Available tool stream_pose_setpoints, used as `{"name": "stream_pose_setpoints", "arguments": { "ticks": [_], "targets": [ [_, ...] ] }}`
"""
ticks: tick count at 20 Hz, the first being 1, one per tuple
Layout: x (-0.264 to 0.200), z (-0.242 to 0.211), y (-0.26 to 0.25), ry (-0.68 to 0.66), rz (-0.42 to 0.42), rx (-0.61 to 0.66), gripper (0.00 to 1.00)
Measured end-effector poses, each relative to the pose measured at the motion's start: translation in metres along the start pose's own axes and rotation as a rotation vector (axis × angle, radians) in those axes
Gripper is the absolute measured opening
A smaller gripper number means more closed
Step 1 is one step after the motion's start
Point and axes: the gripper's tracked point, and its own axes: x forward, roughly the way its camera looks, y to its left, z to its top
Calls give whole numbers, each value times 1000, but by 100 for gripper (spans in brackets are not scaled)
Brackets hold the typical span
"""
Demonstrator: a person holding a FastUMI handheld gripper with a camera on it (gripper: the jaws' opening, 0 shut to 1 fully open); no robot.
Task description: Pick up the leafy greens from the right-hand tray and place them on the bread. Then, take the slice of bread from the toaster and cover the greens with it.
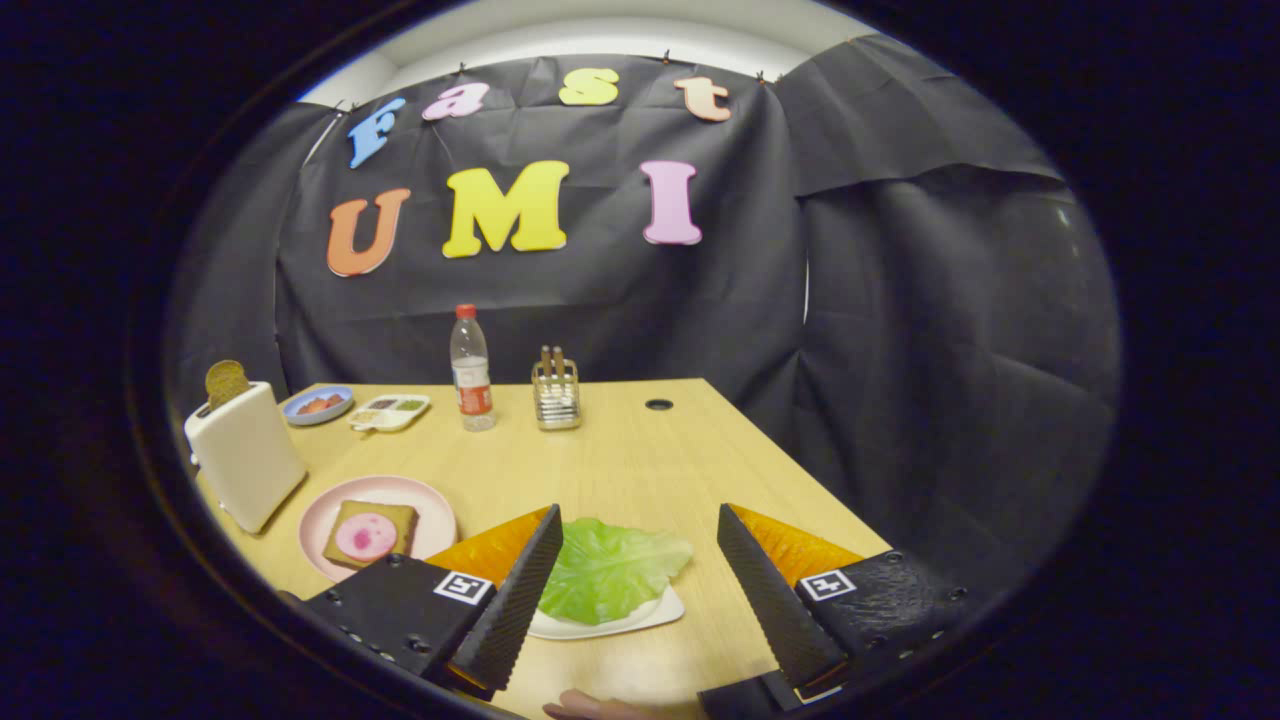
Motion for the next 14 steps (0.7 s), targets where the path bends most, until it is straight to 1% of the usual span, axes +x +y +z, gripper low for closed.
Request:
{"name": "stream_pose_setpoints", "arguments": {
  "ticks": [5,8,11,13,14],
  "targets": [
    [55,-36,-14,151,-26,3,96],
    [67,-60,-13,250,-5,36,96],
    [75,-68,-13,284,-7,52,96],
    [78,-65,-11,285,-10,40,95],
    [79,-63,-11,283,-14,32,93]
  ]
}}
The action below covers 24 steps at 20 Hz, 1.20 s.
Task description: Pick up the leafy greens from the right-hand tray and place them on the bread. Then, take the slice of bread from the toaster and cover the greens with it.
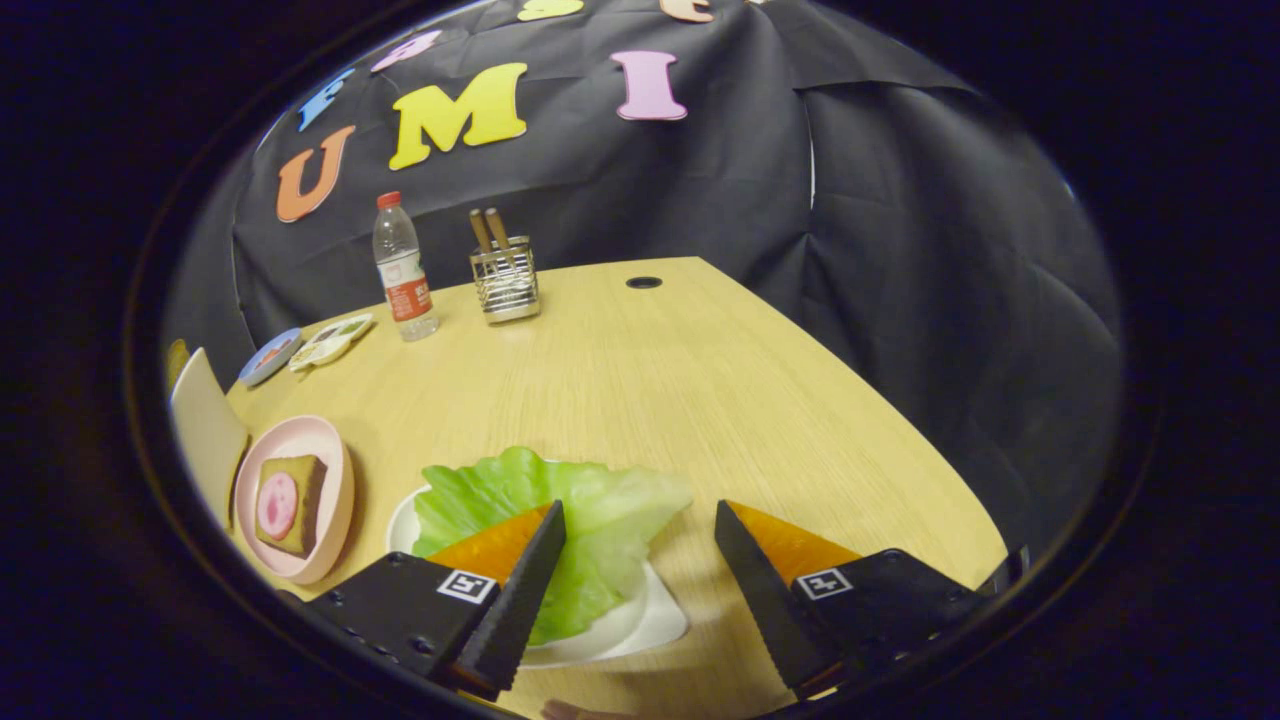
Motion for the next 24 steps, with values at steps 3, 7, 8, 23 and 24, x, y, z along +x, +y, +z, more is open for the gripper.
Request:
{"name": "stream_pose_setpoints", "arguments": {
  "ticks": [3,7,8,23,24],
  "targets": [
    [0,2,8,12,2,-19,80],
    [1,2,15,15,15,-7,46],
    [0,4,14,2,12,-8,41],
    [-86,57,48,-153,6,-98,0],
    [-93,61,53,-166,10,-105,0]
  ]
}}
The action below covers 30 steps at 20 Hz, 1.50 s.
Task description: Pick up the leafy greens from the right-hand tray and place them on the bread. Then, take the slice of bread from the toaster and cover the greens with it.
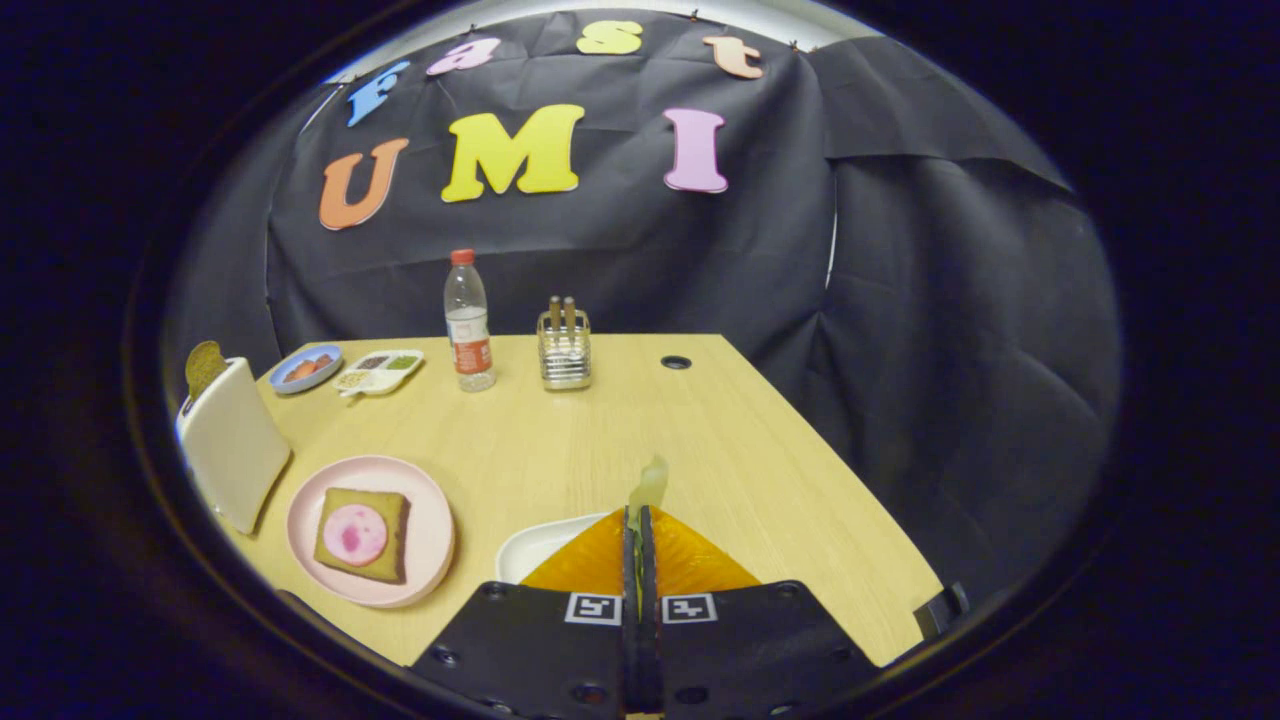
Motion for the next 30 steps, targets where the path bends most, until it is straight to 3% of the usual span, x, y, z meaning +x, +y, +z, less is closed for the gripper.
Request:
{"name": "stream_pose_setpoints", "arguments": {
  "ticks": [6,11,19,23,30],
  "targets": [
    [-34,25,55,-44,68,-34,0],
    [-52,37,131,-74,165,-77,0],
    [-60,21,257,-18,352,-67,0],
    [-55,9,291,29,435,-23,0],
    [15,-31,257,114,327,-5,0]
  ]
}}
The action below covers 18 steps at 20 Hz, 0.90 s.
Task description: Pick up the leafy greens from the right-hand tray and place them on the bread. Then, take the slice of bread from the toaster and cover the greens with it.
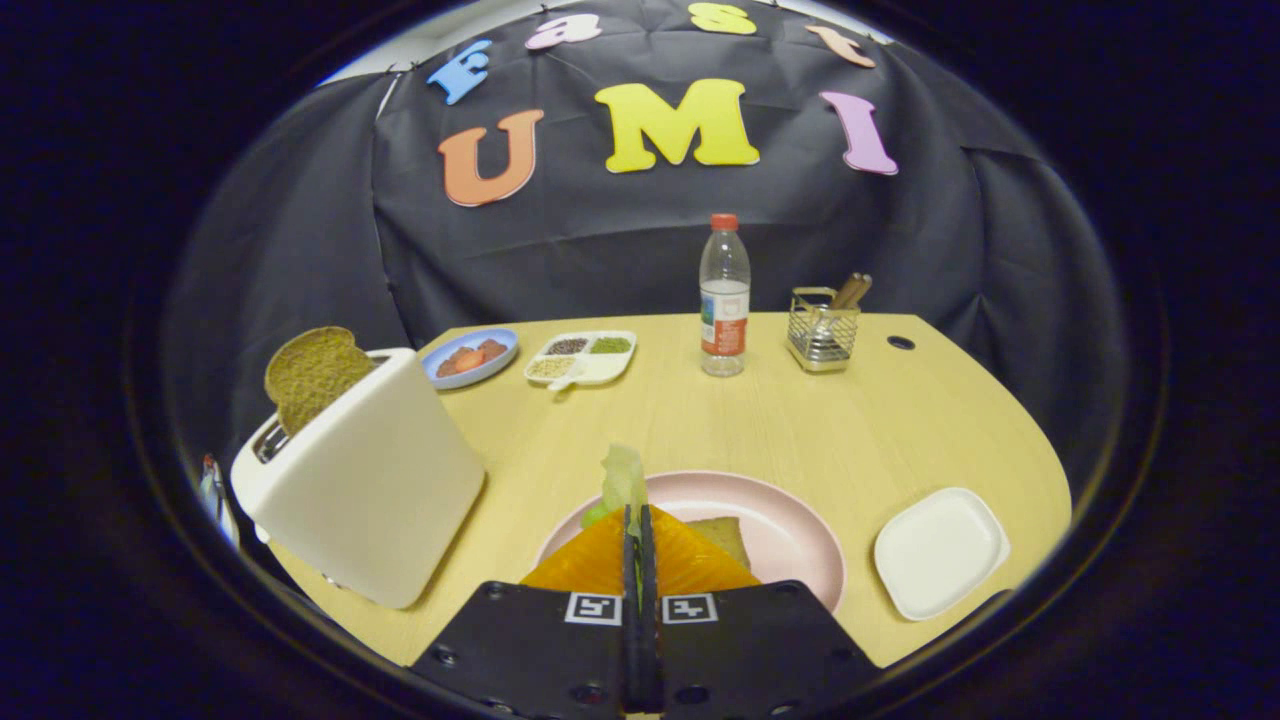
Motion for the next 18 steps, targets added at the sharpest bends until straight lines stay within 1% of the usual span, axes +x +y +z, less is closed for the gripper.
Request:
{"name": "stream_pose_setpoints", "arguments": {
  "ticks": [5,7,9,11,13,15,18],
  "targets": [
    [13,-11,-26,28,-48,36,0],
    [12,-14,-26,35,-46,43,0],
    [9,-15,-36,41,-86,50,8],
    [5,-16,-40,42,-98,65,35],
    [-4,-12,-40,24,-82,73,54],
    [-14,-2,-51,2,-105,47,83],
    [-34,20,-51,-52,-88,41,93]
  ]
}}
